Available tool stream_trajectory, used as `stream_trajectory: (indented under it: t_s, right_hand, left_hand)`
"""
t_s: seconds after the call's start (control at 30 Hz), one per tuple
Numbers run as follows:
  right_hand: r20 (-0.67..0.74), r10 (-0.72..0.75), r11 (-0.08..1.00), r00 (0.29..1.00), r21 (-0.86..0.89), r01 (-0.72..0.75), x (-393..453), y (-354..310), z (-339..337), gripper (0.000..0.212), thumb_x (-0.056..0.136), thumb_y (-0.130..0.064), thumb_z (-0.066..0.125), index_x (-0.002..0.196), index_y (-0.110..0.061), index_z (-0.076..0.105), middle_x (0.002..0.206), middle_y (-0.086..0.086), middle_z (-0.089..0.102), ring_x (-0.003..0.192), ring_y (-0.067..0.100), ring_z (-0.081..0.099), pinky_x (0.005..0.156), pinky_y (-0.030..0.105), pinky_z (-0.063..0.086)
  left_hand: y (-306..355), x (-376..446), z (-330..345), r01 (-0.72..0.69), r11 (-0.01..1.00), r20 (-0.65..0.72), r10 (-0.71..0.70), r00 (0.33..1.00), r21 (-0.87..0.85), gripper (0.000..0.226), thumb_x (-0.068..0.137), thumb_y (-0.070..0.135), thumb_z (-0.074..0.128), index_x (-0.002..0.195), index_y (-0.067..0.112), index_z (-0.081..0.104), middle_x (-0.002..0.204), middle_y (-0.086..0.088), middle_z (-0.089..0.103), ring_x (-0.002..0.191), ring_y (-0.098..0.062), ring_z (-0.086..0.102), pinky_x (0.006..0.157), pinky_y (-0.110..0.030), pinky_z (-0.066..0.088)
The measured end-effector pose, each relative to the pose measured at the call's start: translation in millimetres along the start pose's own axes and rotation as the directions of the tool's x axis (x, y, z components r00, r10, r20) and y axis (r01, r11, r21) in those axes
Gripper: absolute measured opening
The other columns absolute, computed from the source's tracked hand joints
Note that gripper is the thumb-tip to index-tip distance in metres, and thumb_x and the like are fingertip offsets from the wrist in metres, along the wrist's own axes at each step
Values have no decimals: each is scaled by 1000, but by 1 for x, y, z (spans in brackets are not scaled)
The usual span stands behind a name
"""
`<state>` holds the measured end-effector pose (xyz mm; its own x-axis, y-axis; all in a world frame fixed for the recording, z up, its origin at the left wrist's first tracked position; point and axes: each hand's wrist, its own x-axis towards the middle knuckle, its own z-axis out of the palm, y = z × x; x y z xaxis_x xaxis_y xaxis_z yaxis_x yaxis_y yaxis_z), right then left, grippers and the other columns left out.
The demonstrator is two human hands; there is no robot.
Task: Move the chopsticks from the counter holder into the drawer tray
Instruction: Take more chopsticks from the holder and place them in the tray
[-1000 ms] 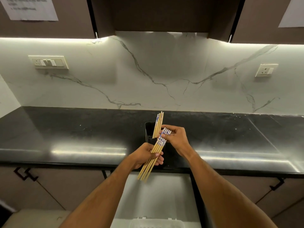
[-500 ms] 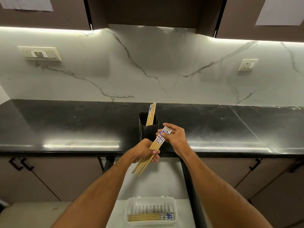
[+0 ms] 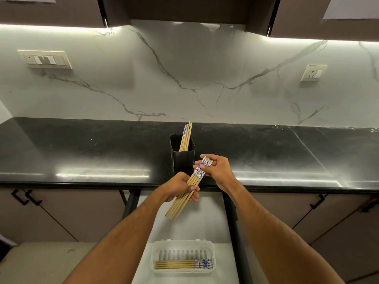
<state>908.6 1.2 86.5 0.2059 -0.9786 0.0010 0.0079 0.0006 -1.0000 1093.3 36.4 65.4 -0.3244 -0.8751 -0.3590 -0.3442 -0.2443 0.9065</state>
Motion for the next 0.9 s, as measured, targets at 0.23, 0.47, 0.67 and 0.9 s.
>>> stream_trajectory:
  t_s: [0.23, 0.47, 0.67, 0.9]
  right_hand:
    - [7, 8, 1000, 1000, -17, -8, 2, 0, -4, 35, 94, 5, 66, 127, -5, 63, 102, 8, 80, 96, 24, 78, 77, 30, 64]
    - [-55, 16, 1000, 998, -12, -16, 1, -1, -9, 29, 92, 6, 68, 118, -5, 67, 95, 9, 80, 90, 25, 79, 72, 29, 64]
    - [-128, 100, 993, 987, 72, -92, -1, 12, -10, 27, 91, 6, 68, 117, -3, 68, 93, 11, 80, 89, 27, 79, 77, 38, 65]
    - [-88, 157, 986, 984, 79, -150, -8, 23, -10, 41, 92, 5, 68, 131, -3, 60, 99, 9, 80, 94, 24, 78, 74, 31, 64]
  left_hand:
    - [4, 5, 3, 5, 1000, 11, -5, 1000, -7, 20, 103, 3, 49, 105, -3, 68, 97, -24, 75, 94, -34, 76, 91, -47, 60]
    - [6, 3, 7, -10, 1000, 44, 11, 999, -20, 19, 103, 5, 51, 107, -1, 69, 96, -21, 76, 94, -32, 76, 85, -39, 63]
    - [2, -1, 13, -22, 1000, 65, 21, 998, 8, 18, 102, 4, 53, 110, -2, 68, 94, -17, 75, 95, -31, 76, 84, -37, 63]
    - [-2, -6, 15, -2, 989, 10, 1, 1000, 151, 16, 100, 1, 51, 98, 0, 67, 91, -18, 73, 83, -27, 75, 79, -34, 63]
